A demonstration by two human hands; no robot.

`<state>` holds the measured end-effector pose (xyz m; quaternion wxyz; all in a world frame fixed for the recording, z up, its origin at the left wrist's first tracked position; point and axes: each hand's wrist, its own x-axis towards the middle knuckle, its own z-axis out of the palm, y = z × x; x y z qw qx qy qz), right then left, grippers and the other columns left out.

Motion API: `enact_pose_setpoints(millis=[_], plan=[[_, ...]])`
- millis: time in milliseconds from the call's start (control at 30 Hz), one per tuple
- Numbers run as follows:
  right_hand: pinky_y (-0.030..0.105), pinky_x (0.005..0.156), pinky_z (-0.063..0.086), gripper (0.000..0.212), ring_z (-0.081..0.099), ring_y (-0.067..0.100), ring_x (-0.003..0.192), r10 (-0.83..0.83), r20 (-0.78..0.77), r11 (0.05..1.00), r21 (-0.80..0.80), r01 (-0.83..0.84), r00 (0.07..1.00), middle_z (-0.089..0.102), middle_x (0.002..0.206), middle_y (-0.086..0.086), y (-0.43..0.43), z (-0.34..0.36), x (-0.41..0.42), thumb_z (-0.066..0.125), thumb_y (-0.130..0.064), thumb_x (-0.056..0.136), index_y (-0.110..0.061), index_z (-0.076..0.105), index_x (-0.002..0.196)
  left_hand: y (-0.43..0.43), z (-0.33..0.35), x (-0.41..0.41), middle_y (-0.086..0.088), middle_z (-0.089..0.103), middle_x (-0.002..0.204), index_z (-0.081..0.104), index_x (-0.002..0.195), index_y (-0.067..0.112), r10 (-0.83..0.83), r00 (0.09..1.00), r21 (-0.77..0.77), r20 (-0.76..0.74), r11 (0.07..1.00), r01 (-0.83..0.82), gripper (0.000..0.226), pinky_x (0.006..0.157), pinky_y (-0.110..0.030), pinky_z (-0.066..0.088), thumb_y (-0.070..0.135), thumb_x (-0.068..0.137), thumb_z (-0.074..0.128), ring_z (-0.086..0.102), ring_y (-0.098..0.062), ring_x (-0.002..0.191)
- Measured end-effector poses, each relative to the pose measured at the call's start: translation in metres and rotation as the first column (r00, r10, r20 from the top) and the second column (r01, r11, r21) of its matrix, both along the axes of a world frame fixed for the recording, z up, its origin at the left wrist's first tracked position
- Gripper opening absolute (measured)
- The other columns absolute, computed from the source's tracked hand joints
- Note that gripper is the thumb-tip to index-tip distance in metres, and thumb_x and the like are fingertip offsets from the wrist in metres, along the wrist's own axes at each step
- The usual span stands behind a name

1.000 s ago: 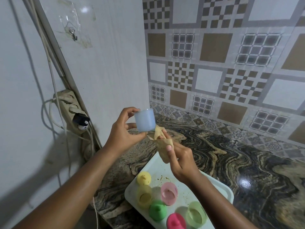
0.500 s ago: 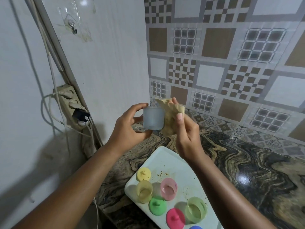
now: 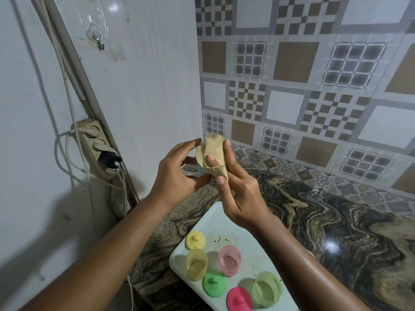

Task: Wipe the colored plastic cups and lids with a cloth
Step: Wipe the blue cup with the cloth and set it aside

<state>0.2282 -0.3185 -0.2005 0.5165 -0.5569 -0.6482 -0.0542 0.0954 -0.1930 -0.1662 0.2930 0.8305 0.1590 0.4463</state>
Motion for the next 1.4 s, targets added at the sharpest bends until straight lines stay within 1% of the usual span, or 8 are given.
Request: enact_pose_setpoints(millis=[367, 733, 900, 1033, 1133, 1200, 1300, 1400], plan=[[0.036, 0.109, 0.049, 0.042, 0.035, 0.014, 0.151, -0.006, 0.046, 0.998, 0.055, 0.003, 0.999, 0.03, 0.162, 0.024, -0.01, -0.011, 0.008, 0.038, -0.023, 0.108, -0.008, 0.055, 0.143, 0.002, -0.001, 0.0, 0.005, 0.062, 0.134, 0.056, 0.137, 0.026, 0.006, 1.0, -0.084, -0.013, 0.996, -0.008, 0.081, 0.08, -0.038, 0.063, 0.017, 0.066, 0.094, 0.071, -0.012, 0.1], [0.04, 0.105, 0.053, 0.046, 0.045, 0.028, 0.145, -0.03, 0.075, 0.986, 0.168, 0.017, 0.997, 0.036, 0.156, 0.031, -0.011, -0.027, 0.021, 0.035, -0.025, 0.109, 0.006, 0.056, 0.138, -0.006, -0.001, -0.004, 0.01, 0.063, 0.131, 0.057, 0.133, 0.031, -0.04, 0.999, -0.242, 0.011, 0.97, 0.042, 0.079, 0.077, -0.034, 0.063, 0.006, 0.066, 0.092, 0.071, -0.011, 0.102], [0.045, 0.108, 0.051, 0.044, 0.044, 0.019, 0.146, -0.11, -0.121, 0.971, 0.197, 0.132, 0.987, 0.044, 0.154, 0.024, -0.005, -0.027, 0.027, 0.035, -0.021, 0.108, 0.003, 0.057, 0.138, -0.006, 0.0, -0.007, 0.009, 0.055, 0.132, 0.051, 0.127, 0.037, -0.06, 0.997, -0.274, -0.044, 0.961, 0.046, 0.074, 0.078, -0.05, 0.062, 0.009, 0.071, 0.089, 0.07, -0.002, 0.102], [0.053, 0.102, 0.054, 0.051, 0.057, 0.031, 0.135, -0.098, -0.41, 0.966, 0.178, 0.185, 0.907, 0.056, 0.147, 0.017, 0.003, -0.016, 0.022, 0.034, -0.033, 0.108, -0.002, 0.06, 0.138, -0.009, 0.001, -0.008, 0.035, 0.052, 0.127, 0.049, 0.134, 0.048, -0.057, 0.995, -0.25, -0.08, 0.967, 0.035, 0.083, 0.088, -0.047, 0.06, 0.01, 0.072, 0.088, 0.071, -0.005, 0.095], [0.059, 0.07, 0.055, 0.073, 0.067, 0.046, 0.09, -0.114, -0.558, 0.96, 0.15, 0.235, 0.822, 0.071, 0.099, 0.026, 0.01, -0.005, 0.023, 0.034, -0.058, 0.105, 0.006, 0.068, 0.108, -0.008, 0.0, -0.008, 0.036, 0.052, 0.129, 0.047, 0.141, 0.043, -0.047, 0.994, -0.231, -0.098, 0.973, 0.024, 0.088, 0.095, -0.031, 0.054, 0.008, 0.071, 0.088, 0.071, -0.006, 0.093], [0.058, 0.065, 0.054, 0.074, 0.064, 0.045, 0.08, -0.122, -0.575, 0.964, 0.126, 0.235, 0.809, 0.068, 0.089, 0.025, 0.013, 0.003, 0.022, 0.036, -0.061, 0.103, 0.006, 0.066, 0.101, -0.008, -0.001, -0.007, 0.026, 0.054, 0.132, 0.048, 0.142, 0.036, -0.034, 0.995, -0.222, -0.093, 0.975, 0.013, 0.088, 0.09, -0.026, 0.055, 0.01, 0.069, 0.09, 0.07, -0.008, 0.091], [0.051, 0.1, 0.055, 0.053, 0.059, 0.023, 0.132, -0.08, -0.451, 0.983, 0.109, 0.144, 0.889, 0.061, 0.142, 0.008, 0.014, 0.015, 0.014, 0.036, -0.042, 0.108, -0.005, 0.063, 0.135, -0.009, 0.001, -0.006, 0.02, 0.061, 0.131, 0.054, 0.134, 0.03, -0.028, 0.997, -0.214, -0.078, 0.977, 0.01, 0.079, 0.084, -0.025, 0.057, 0.014, 0.068, 0.093, 0.071, -0.011, 0.09], [0.04, 0.116, 0.044, 0.043, 0.029, 0.011, 0.153, -0.07, -0.234, 0.997, 0.011, 0.074, 0.97, 0.044, 0.158, 0.006, 0.014, 0.02, 0.006, 0.037, -0.028, 0.11, -0.014, 0.051, 0.148, -0.011, 0.004, -0.005, 0.018, 0.064, 0.128, 0.058, 0.129, 0.027, -0.026, 0.996, -0.234, -0.079, 0.972, 0.007, 0.071, 0.082, -0.03, 0.06, 0.018, 0.068, 0.094, 0.073, -0.008, 0.092]])
